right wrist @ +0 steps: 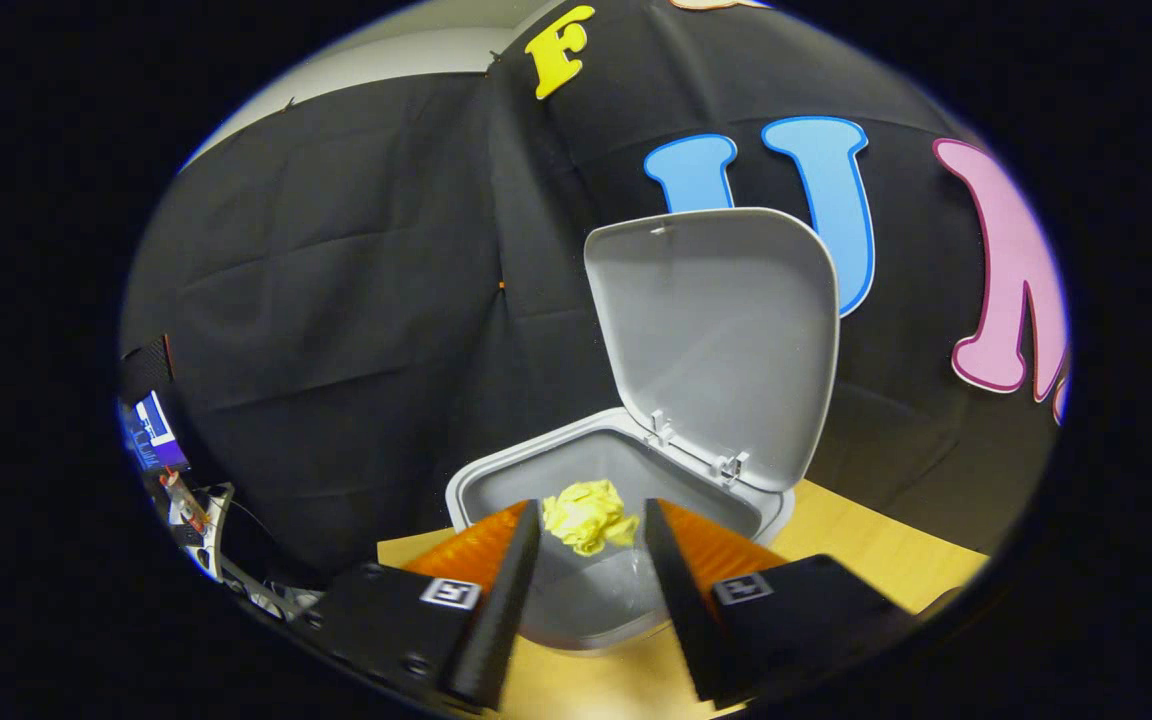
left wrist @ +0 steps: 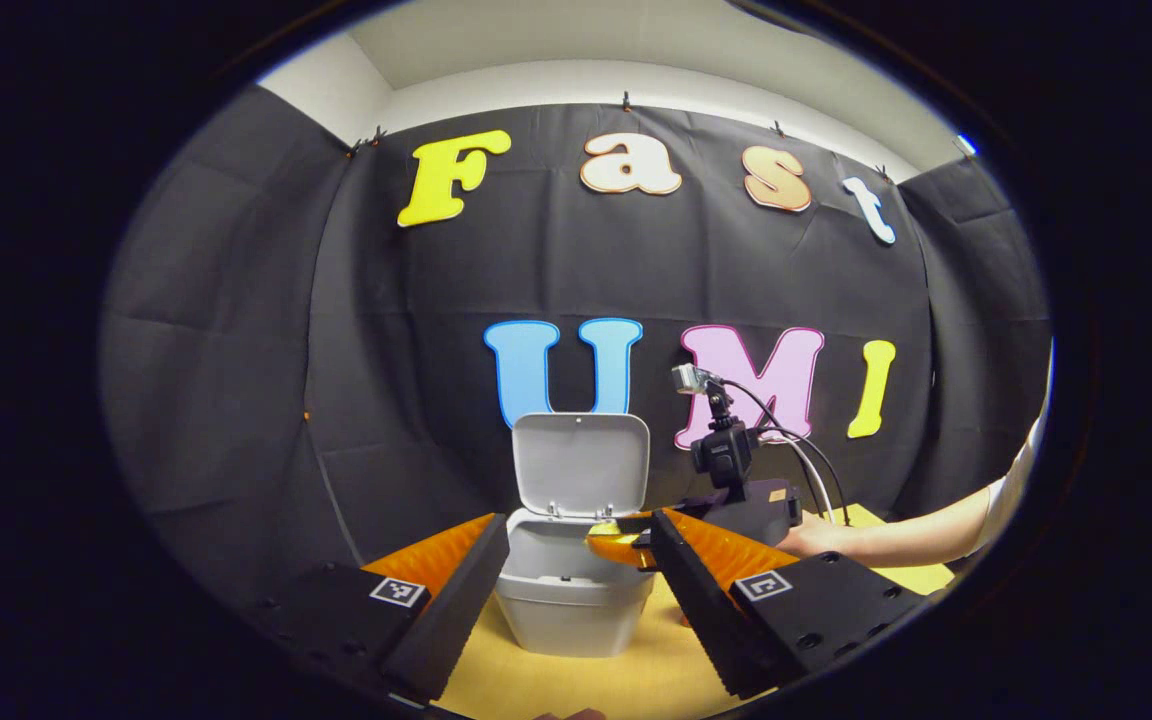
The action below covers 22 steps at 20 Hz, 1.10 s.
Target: Press the lid of the desktop garbage bin to open it, pick up the crumpled paper on the desktop and throw it into the bin, then pick up the pop can on the desktop and drop it into the bin, and finally close the garbage bin lid.
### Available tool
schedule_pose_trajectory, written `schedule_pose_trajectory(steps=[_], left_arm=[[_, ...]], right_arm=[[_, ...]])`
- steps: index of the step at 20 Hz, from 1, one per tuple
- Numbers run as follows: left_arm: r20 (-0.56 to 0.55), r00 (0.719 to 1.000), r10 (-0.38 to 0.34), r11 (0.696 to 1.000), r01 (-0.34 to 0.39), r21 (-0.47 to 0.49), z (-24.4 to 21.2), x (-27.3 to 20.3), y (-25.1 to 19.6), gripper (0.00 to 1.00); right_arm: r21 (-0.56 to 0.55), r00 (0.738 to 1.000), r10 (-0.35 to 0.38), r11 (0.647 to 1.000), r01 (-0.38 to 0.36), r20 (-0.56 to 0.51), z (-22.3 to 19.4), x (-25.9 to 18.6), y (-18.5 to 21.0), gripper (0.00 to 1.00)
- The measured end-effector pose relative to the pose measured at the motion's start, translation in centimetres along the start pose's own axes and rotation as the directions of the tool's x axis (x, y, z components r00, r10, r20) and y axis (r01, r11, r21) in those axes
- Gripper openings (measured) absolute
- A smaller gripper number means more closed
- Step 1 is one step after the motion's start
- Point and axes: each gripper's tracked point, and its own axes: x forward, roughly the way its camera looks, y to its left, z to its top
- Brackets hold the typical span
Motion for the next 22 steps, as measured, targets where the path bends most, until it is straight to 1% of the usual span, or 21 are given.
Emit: schedule_pose_trajectory(steps=[1,2,3,5,6,8,9,10,11,12,14,15,16,17,18,19,22], left_arm=[[-0.009,1.000,-0.009,1.000,0.008,-0.017,-0.5,0.3,-0.4,0.96],[-0.014,1.000,-0.022,0.999,0.022,-0.031,-1.0,0.5,-0.8,0.96],[-0.024,0.998,-0.055,0.997,0.053,-0.055,-2.0,1.2,-2.1,0.96],[-0.035,0.993,-0.111,0.992,0.108,-0.067,-3.5,2.6,-4.4,0.95],[-0.048,0.988,-0.144,0.988,0.141,-0.066,-4.4,3.4,-5.9,0.95],[-0.063,0.975,-0.213,0.976,0.209,-0.066,-6.2,5.2,-9.1,0.95],[-0.085,0.974,-0.211,0.976,0.206,-0.072,-7.6,6.4,-10.1,0.95],[-0.129,0.962,-0.239,0.968,0.225,-0.113,-10.0,7.9,-12.3,0.95],[-0.159,0.950,-0.268,0.958,0.245,-0.146,-11.7,8.8,-14.1,0.95],[-0.172,0.944,-0.281,0.954,0.255,-0.158,-13.1,9.8,-15.2,0.95],[-0.203,0.929,-0.310,0.949,0.290,-0.124,-17.4,12.8,-18.1,0.95],[-0.225,0.917,-0.330,0.944,0.313,-0.109,-19.3,13.8,-19.3,0.95],[-0.256,0.904,-0.343,0.939,0.328,-0.099,-21.3,14.9,-20.3,0.96],[-0.296,0.890,-0.347,0.938,0.333,-0.099,-23.0,15.8,-20.8,0.96],[-0.331,0.875,-0.353,0.935,0.334,-0.116,-24.5,16.8,-21.5,0.96],[-0.358,0.868,-0.345,0.939,0.322,-0.123,-25.7,18.2,-22.0,0.95],[-0.410,0.861,-0.300,0.953,0.288,-0.094,-28.5,21.2,-21.7,0.96]], right_arm=[[-0.003,1.000,-0.018,1.000,0.018,0.010,0.4,-0.9,-0.6,0.60],[-0.006,0.999,-0.026,1.000,0.026,0.021,0.9,-1.7,-1.0,0.63],[-0.012,0.998,-0.045,0.999,0.046,0.044,1.5,-3.2,-1.6,0.90],[-0.024,0.991,-0.110,0.993,0.112,0.070,2.1,-6.3,-3.9,0.90],[-0.016,0.984,-0.156,0.987,0.158,0.085,2.4,-8.6,-5.5,0.90],[0.009,0.970,-0.223,0.975,0.223,0.101,2.6,-12.3,-7.9,0.90],[0.031,0.955,-0.276,0.961,0.274,0.106,2.5,-15.2,-9.6,0.90],[0.044,0.941,-0.322,0.947,0.319,0.109,2.2,-17.3,-11.0,0.90],[0.056,0.920,-0.378,0.926,0.374,0.100,1.4,-20.1,-12.7,0.90],[0.064,0.907,-0.411,0.911,0.407,0.090,0.8,-21.8,-13.7,0.90],[0.086,0.873,-0.484,0.874,0.479,0.057,-1.2,-25.8,-15.6,0.90],[0.096,0.857,-0.514,0.856,0.509,0.044,-2.3,-27.2,-16.4,0.90],[0.107,0.846,-0.532,0.843,0.527,0.032,-3.2,-28.2,-16.8,0.91],[0.121,0.841,-0.541,0.836,0.536,0.017,-4.1,-29.0,-17.1,0.90],[0.135,0.836,-0.549,0.828,0.544,0.004,-5.0,-29.6,-17.5,0.90],[0.141,0.832,-0.554,0.824,0.549,-0.004,-5.6,-30.0,-17.7,0.91],[0.152,0.833,-0.553,0.821,0.550,-0.025,-6.6,-29.8,-18.5,0.90]])
